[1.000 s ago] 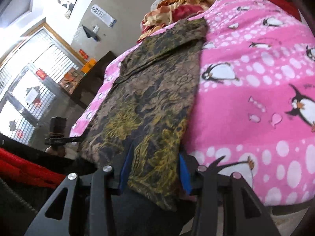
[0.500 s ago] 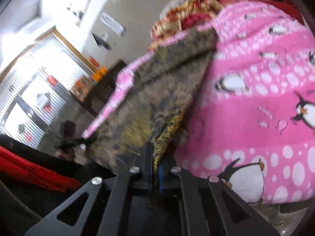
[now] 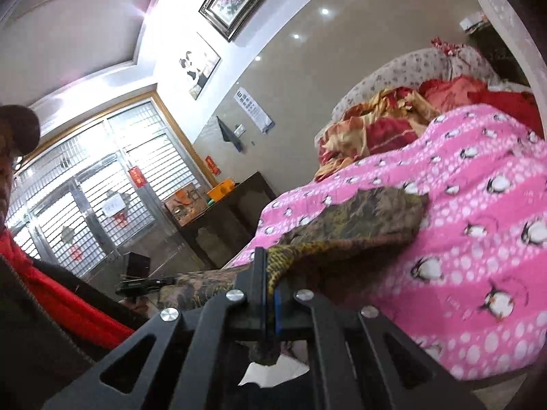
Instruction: Fold small clothes
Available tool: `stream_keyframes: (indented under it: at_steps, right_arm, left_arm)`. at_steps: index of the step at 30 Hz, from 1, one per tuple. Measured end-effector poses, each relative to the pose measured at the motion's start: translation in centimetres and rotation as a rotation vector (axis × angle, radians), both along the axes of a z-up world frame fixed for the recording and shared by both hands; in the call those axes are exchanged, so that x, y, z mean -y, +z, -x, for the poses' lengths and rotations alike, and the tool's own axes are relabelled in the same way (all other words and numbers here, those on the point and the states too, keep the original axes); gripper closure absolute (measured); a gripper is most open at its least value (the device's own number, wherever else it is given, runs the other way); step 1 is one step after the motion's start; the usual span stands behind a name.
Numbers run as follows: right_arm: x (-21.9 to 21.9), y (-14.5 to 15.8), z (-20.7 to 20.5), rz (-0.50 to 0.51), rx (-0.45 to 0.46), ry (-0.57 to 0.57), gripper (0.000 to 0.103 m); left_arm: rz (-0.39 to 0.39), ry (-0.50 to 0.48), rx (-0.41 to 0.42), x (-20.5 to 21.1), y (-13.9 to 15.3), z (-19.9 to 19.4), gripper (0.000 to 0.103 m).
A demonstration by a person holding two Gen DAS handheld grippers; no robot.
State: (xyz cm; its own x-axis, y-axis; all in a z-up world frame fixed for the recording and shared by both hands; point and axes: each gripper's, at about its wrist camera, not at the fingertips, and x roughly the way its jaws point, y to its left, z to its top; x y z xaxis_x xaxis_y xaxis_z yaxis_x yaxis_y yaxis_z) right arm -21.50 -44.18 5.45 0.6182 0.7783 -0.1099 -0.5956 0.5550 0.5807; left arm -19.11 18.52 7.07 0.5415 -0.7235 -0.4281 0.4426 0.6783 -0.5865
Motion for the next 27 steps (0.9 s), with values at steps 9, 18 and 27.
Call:
stream_keyframes:
  at_steps: [9, 18, 27]
  right_arm:
    - [-2.1, -3.3, -17.0, 0.075, -0.26, -0.21, 0.1]
    - [-3.7, -7.6, -31.7, 0.146, -0.464, -0.346, 0.1]
    - [-4.2, -13.6, -36.1, 0.14, -0.671, -0.369, 0.097]
  left_arm:
    - [-0.147, 0.166, -0.111, 1.6, -2.3, -17.5, 0.103]
    - [-0.265, 0.21, -0.223, 2.7, -7.6, -31.8, 0.103]
    - [-0.348, 0.201, -0.29, 3.8, -13.0, -34.0, 0.103]
